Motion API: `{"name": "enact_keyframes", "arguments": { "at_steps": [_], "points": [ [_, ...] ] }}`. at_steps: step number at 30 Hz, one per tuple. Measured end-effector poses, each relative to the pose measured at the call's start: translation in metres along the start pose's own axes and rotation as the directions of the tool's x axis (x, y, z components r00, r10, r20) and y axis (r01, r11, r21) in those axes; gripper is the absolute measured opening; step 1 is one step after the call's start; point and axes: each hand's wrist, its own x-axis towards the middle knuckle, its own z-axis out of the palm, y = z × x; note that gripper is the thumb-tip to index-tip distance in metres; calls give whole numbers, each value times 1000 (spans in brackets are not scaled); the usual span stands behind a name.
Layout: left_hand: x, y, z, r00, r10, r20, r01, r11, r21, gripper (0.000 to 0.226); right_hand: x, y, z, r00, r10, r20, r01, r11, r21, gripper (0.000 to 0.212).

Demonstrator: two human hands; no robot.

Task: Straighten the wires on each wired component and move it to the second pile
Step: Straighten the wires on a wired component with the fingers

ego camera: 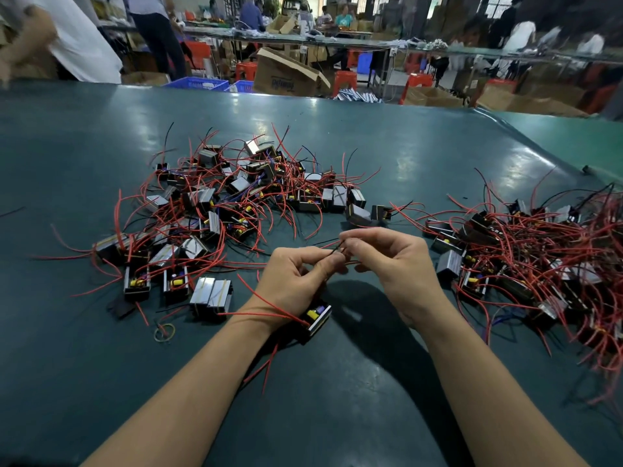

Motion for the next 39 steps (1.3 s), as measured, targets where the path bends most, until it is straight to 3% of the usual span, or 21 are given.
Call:
{"name": "enact_keyframes", "arguments": {
  "at_steps": [7, 10, 12, 15, 22, 26, 39],
  "points": [
    [2, 1, 1, 998, -17, -68, 18, 1000, 8, 7, 1, 5, -1, 991, -30, -133, 16, 994, -109, 14],
    [3, 2, 2, 993, 46, -104, -45, 999, 7, 24, 0, 5, 0, 988, -63, -141, 40, 986, -159, 13],
    [2, 3, 2, 984, 80, -157, -78, 997, 21, 19, 0, 5, 0, 987, -63, -144, 38, 985, -170, 12],
    [1, 1, 1, 976, 98, -194, -94, 995, 34, 7, -1, 4, 2, 987, -63, -144, 42, 989, -144, 11],
    [0, 0, 6, 972, 155, -177, -137, 984, 112, 20, -1, 6, 9, 980, -75, -185, 65, 996, -60, 16],
    [3, -2, 6, 966, 125, -225, -115, 992, 55, 14, -1, 6, 10, 978, -70, -196, 61, 997, -47, 14],
    [7, -7, 5, 977, 81, -195, -78, 997, 28, 10, -4, 6, 14, 970, -48, -238, 38, 998, -45, 15]
  ]
}}
